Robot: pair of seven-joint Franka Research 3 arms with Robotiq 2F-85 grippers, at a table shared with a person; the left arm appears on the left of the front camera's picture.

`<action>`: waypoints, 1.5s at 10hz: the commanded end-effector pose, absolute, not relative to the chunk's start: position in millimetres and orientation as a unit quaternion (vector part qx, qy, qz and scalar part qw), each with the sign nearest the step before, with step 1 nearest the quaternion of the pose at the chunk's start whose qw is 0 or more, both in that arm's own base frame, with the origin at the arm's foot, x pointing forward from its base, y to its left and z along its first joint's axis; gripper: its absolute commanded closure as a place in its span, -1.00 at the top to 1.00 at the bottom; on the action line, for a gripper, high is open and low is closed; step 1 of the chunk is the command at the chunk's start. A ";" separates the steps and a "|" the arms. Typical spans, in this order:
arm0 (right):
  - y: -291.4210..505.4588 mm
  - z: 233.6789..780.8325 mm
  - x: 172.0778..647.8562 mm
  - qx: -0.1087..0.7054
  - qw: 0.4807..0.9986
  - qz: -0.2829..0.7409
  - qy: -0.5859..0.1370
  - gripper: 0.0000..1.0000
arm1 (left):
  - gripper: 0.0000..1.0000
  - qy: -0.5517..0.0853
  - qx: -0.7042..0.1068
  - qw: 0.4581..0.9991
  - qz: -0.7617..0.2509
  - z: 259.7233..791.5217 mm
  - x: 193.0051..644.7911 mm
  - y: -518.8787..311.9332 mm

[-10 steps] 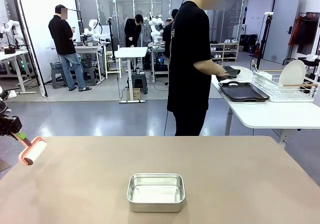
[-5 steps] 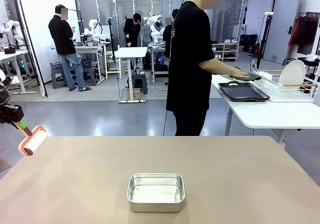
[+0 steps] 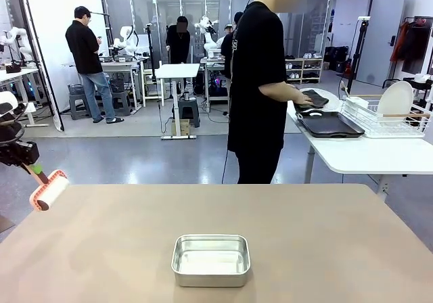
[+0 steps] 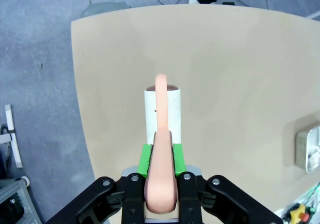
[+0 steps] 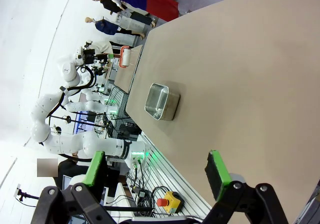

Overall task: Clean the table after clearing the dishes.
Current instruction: When the right (or left) Handle tray is removed, use the right hand (or left hand) to clean the right (or left) side of the table with the Lint Roller, then place the Lint Roller back on top of the Airtight Container.

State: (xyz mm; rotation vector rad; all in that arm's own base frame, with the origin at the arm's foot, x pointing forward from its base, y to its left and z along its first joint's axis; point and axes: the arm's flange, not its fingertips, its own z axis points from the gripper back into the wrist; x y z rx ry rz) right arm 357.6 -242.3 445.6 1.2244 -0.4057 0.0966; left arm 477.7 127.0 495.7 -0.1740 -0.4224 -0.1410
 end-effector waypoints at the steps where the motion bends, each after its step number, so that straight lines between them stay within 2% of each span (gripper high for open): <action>1: -239.6 448.4 355.8 0.568 0.800 0.041 -0.191 1.00 | -0.59 -0.214 -0.087 0.970 -0.070 497.8 477.3 131.1; 15: -239.6 448.4 355.8 0.568 0.800 0.041 -0.191 1.00 | -0.59 -0.214 -0.087 0.970 -0.070 497.8 477.3 131.1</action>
